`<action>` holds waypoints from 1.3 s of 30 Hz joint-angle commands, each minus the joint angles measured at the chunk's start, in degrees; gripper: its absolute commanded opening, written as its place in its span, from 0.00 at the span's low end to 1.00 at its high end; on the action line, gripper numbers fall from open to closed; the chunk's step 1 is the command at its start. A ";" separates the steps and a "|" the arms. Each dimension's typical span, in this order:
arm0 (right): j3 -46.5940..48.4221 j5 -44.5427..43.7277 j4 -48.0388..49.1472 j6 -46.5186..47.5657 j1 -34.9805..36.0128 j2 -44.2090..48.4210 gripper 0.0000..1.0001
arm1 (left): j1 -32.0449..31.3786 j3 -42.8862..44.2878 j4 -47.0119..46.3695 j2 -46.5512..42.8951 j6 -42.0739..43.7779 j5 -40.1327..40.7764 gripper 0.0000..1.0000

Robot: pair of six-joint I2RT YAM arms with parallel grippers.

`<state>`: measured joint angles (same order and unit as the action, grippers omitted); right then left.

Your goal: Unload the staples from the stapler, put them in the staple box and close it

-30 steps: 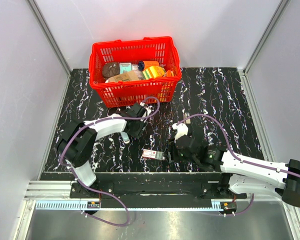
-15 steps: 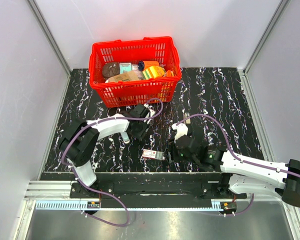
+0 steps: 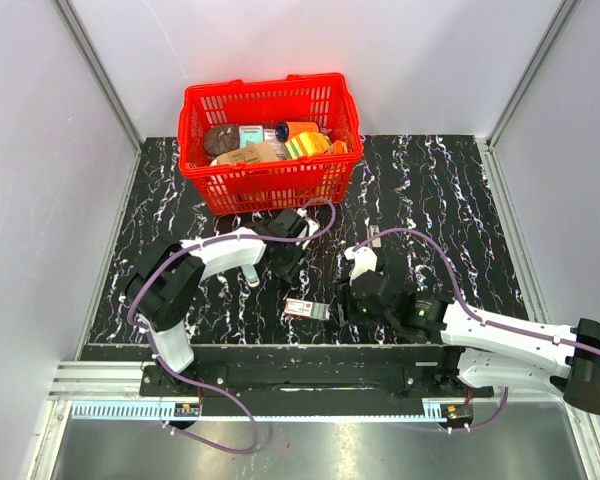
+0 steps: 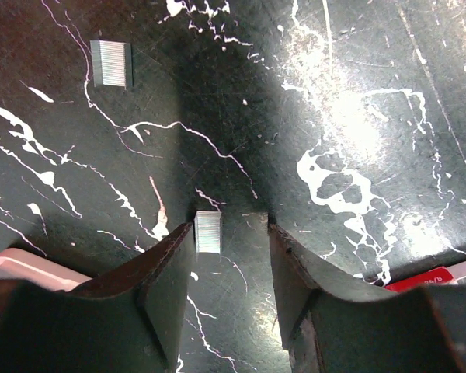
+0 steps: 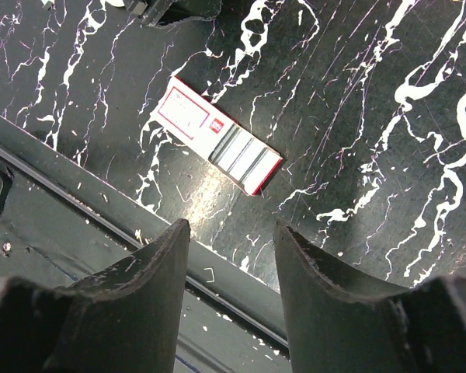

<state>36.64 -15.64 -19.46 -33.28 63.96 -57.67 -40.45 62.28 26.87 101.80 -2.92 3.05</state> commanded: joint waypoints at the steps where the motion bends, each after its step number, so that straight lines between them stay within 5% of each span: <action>1: 0.18 -2.03 0.92 0.67 0.11 0.45 0.53 | -0.07 1.26 -1.47 -0.28 1.25 1.25 0.48; 27: 0.45 -2.47 0.13 1.72 0.02 0.72 0.50 | 1.60 1.27 -1.21 1.03 1.69 0.56 0.39; 39: 1.41 -3.08 -0.93 2.43 -0.15 0.28 0.50 | 1.60 0.12 1.42 -0.37 2.13 -2.70 0.45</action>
<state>35.99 -16.10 -19.84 -32.01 63.96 -57.08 -38.72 63.11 26.24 102.63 -1.08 2.68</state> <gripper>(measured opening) 0.502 0.440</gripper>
